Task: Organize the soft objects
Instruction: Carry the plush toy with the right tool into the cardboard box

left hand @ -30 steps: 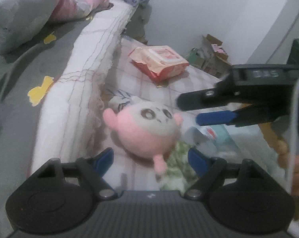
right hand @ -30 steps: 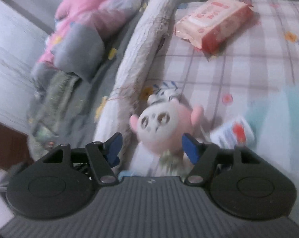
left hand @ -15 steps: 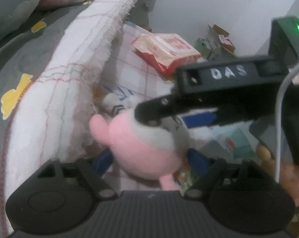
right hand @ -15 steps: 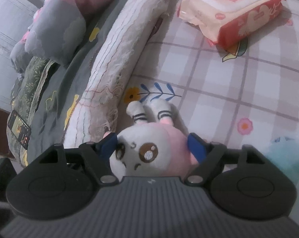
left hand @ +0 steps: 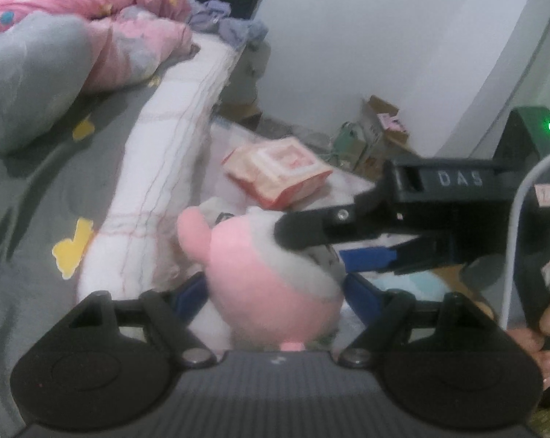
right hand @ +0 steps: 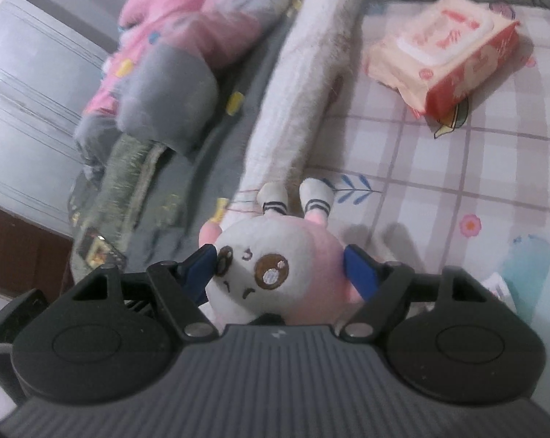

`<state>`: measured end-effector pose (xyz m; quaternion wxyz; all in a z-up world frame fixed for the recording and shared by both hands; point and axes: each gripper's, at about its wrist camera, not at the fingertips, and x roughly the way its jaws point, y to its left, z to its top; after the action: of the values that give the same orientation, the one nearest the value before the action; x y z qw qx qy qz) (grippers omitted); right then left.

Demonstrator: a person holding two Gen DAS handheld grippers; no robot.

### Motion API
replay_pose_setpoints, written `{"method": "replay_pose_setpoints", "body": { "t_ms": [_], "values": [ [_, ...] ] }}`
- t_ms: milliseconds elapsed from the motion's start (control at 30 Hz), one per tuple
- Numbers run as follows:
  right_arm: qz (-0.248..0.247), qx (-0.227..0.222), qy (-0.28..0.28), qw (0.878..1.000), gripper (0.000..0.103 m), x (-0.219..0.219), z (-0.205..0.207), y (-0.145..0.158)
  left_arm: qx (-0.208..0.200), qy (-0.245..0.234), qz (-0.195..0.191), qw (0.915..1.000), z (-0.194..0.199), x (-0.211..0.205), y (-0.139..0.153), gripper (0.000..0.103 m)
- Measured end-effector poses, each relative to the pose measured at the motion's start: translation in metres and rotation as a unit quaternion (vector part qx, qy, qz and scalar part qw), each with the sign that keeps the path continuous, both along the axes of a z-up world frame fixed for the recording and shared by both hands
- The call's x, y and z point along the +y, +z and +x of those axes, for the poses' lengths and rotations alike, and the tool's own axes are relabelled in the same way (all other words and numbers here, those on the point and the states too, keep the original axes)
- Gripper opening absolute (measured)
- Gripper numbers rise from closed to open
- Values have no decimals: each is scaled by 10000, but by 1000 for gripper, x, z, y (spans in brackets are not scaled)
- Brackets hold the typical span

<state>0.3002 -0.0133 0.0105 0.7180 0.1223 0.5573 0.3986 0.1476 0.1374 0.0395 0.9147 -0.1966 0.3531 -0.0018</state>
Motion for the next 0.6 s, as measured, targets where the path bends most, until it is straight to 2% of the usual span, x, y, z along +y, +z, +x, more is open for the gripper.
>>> {"method": "replay_pose_setpoints", "body": {
  "t_ms": [167, 333, 467, 600],
  "values": [
    [314, -5, -209, 9993, 77, -45, -23, 26, -247, -318, 183, 9990, -12, -34, 28, 82],
    [501, 22, -641, 9967, 77, -107, -39, 42, -374, -789, 394, 9954, -13, -88, 41, 82],
    [589, 69, -1144, 9917, 77, -170, -48, 49, -428, -1279, 478, 9897, -3, -137, 46, 82],
    [677, 2, -1675, 9835, 77, -233, -56, 54, -517, -1844, 486, 9803, 15, -190, 50, 82]
  ]
}}
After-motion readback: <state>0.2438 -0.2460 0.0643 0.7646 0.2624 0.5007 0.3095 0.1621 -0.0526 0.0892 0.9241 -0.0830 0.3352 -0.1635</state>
